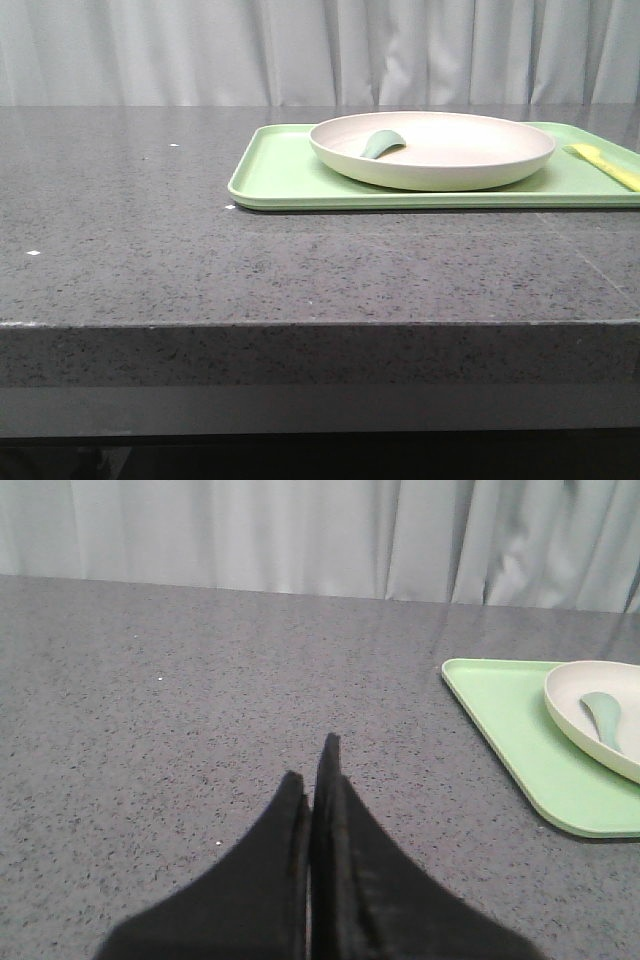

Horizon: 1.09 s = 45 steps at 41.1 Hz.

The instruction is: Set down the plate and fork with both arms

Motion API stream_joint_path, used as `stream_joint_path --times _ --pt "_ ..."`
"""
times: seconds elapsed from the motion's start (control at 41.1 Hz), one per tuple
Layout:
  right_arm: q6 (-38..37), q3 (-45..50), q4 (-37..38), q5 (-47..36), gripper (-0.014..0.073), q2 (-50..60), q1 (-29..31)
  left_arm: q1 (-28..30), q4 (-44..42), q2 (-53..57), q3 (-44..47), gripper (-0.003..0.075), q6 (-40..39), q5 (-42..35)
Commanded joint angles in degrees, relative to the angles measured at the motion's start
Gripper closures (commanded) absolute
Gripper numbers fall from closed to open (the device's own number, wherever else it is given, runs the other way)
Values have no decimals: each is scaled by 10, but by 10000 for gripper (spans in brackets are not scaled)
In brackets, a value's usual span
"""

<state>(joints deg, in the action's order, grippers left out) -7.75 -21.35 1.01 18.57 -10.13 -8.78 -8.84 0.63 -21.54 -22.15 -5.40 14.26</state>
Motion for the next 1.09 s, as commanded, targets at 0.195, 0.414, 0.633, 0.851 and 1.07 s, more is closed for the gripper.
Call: stream_joint_path --times 0.195,0.414,0.633,0.851,1.07 --pt "6 -15 6 -45 571 -6 -1 66 22 126 94 738 5 -63" --pt "6 -15 6 -45 571 -6 -1 94 22 228 190 738 5 -62" --pt "6 -15 6 -44 571 -6 -1 94 23 231 226 738 5 -51" --pt "6 -15 6 -44 571 -6 -1 94 23 231 226 738 5 -51" --pt "6 -15 6 -44 571 -6 -1 94 23 231 226 738 5 -51"
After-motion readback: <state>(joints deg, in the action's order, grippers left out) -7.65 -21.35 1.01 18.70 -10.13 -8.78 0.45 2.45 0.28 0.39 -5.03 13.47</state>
